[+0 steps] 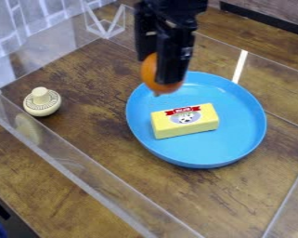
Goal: Put the orange ball in the blue tray
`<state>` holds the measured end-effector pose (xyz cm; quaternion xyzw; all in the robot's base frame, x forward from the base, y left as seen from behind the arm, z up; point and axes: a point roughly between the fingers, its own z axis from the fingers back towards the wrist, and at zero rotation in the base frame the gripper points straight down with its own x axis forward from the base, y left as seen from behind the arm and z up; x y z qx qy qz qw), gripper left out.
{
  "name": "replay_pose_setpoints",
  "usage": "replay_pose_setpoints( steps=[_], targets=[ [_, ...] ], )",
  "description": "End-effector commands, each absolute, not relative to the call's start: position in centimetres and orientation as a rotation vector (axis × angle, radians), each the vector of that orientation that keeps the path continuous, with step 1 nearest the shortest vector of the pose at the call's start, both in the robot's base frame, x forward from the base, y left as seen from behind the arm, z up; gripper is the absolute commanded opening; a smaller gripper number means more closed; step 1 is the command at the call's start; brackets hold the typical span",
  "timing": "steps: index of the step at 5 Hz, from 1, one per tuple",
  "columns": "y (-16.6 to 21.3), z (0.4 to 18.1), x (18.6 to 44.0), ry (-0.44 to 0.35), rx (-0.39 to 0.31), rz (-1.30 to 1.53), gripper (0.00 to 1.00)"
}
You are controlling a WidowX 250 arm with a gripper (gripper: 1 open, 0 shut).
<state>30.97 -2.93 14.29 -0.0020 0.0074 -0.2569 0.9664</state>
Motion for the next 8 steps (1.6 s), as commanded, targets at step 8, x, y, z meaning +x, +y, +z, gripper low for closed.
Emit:
replay_pose_setpoints(
  steps=[8],
  targets=[
    [-8.5, 10.6, 41.6, 0.024, 0.071, -0.58, 0.0]
  ],
)
